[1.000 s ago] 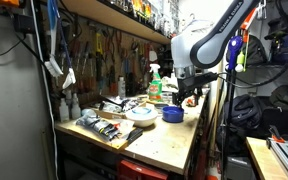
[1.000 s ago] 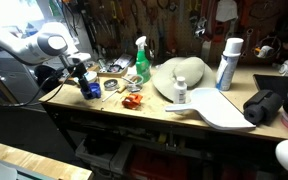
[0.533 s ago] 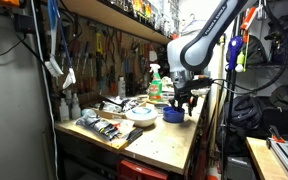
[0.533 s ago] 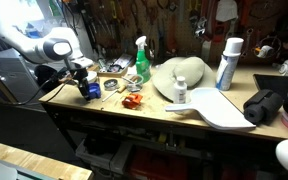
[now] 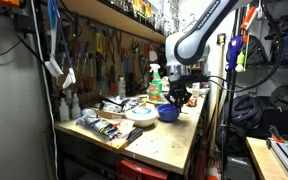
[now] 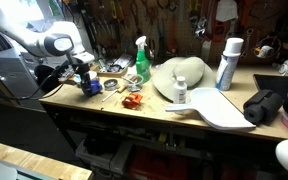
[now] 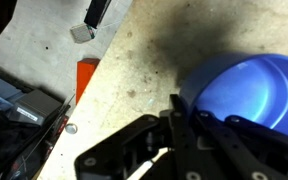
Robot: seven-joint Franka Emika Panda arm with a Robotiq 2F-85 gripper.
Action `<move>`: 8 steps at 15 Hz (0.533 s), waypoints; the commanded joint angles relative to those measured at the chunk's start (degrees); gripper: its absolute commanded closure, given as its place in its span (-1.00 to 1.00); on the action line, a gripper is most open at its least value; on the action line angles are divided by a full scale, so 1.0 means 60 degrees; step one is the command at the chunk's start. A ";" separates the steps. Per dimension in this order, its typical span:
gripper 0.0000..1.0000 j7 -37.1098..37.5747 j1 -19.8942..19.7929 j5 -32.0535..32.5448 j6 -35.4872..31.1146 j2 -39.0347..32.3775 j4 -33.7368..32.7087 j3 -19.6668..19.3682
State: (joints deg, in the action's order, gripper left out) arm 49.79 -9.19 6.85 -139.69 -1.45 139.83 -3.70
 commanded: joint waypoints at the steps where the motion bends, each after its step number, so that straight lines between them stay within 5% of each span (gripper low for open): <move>1: 0.97 -0.0735 0.0081 -0.0541 0.0041 0.0494 -0.0149 -0.0318; 5: 0.97 -0.1219 -0.0008 -0.0625 -0.0050 0.1109 -0.0469 -0.0522; 8: 0.97 -0.2215 0.0341 -0.2181 -0.0489 0.1389 -0.0509 -0.0334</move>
State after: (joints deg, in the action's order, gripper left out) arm 42.12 -9.24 2.00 -140.66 4.46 135.75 -6.27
